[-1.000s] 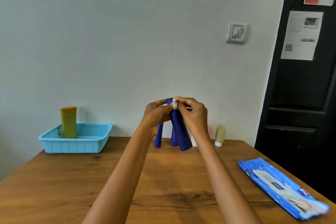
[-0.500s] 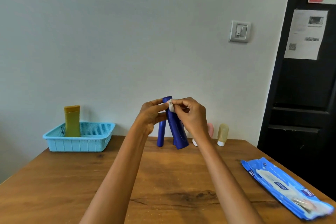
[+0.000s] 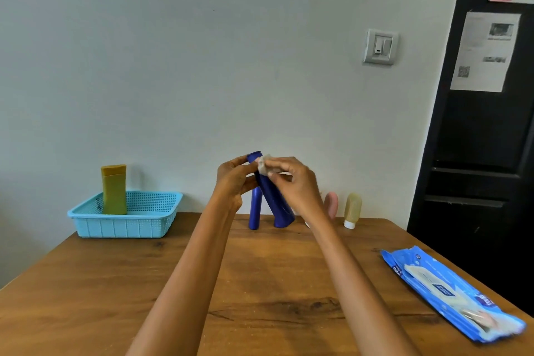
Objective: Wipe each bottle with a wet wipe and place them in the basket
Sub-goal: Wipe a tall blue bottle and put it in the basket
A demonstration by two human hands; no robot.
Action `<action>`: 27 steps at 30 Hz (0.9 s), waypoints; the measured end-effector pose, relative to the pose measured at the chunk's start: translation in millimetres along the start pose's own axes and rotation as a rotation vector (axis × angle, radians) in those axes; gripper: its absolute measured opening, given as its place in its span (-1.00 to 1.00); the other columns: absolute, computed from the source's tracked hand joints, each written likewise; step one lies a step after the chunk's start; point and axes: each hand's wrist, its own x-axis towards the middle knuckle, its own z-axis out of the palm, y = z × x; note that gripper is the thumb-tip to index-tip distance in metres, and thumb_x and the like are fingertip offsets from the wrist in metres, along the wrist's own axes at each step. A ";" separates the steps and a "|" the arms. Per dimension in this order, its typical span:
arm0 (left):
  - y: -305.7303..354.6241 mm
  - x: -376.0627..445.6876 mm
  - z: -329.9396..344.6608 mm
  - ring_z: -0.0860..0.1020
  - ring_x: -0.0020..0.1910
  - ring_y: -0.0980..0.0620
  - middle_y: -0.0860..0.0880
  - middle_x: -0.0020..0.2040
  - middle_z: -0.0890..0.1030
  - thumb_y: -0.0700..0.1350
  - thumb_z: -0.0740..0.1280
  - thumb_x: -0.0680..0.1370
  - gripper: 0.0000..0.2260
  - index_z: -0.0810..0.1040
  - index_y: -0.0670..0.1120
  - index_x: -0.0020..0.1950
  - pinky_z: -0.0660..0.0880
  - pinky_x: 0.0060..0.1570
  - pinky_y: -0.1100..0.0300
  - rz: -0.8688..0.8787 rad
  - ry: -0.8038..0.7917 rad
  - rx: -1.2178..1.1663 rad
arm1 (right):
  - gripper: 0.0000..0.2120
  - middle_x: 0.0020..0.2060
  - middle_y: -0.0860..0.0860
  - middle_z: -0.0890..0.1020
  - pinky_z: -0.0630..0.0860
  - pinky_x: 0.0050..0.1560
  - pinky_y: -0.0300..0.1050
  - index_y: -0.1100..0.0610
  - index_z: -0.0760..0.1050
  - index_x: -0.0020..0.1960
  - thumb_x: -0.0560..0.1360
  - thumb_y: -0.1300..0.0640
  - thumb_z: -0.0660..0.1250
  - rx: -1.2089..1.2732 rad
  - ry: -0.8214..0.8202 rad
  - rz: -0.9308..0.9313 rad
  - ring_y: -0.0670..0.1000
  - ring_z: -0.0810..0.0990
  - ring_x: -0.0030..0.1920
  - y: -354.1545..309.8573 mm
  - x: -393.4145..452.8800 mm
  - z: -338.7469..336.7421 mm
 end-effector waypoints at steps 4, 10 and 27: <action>7.7 1.1 -8.9 0.63 -0.25 -0.02 -0.10 -0.14 0.60 -0.26 0.38 0.50 -0.66 0.44 -0.21 0.25 0.62 -0.27 0.17 0.010 0.107 -0.088 | -0.82 -0.07 -0.13 0.64 0.48 -0.03 -0.46 0.10 0.66 -0.01 0.47 0.31 0.37 -0.070 -0.174 0.033 -0.25 0.58 -0.06 -4.6 -4.2 -5.9; 13.2 -1.3 -10.7 0.62 -0.21 -0.01 -0.08 -0.11 0.59 -0.24 0.38 0.50 -0.61 0.42 -0.22 0.31 0.60 -0.31 0.19 0.017 0.093 -0.055 | -0.83 -0.02 -0.05 0.66 0.44 -0.25 -0.54 0.13 0.63 0.07 0.51 0.25 0.34 -0.125 -0.046 0.191 -0.19 0.57 -0.12 2.9 -7.2 -9.6; 14.7 0.4 -7.4 0.62 -0.13 -0.06 -0.09 -0.11 0.59 -0.25 0.38 0.50 -0.62 0.41 -0.20 0.30 0.59 -0.19 0.15 0.041 0.107 -0.125 | -0.77 -0.02 -0.13 0.63 0.48 -0.19 -0.48 0.09 0.60 0.14 0.50 0.24 0.35 0.002 -0.054 0.242 -0.19 0.57 -0.03 -21.3 -18.9 -18.3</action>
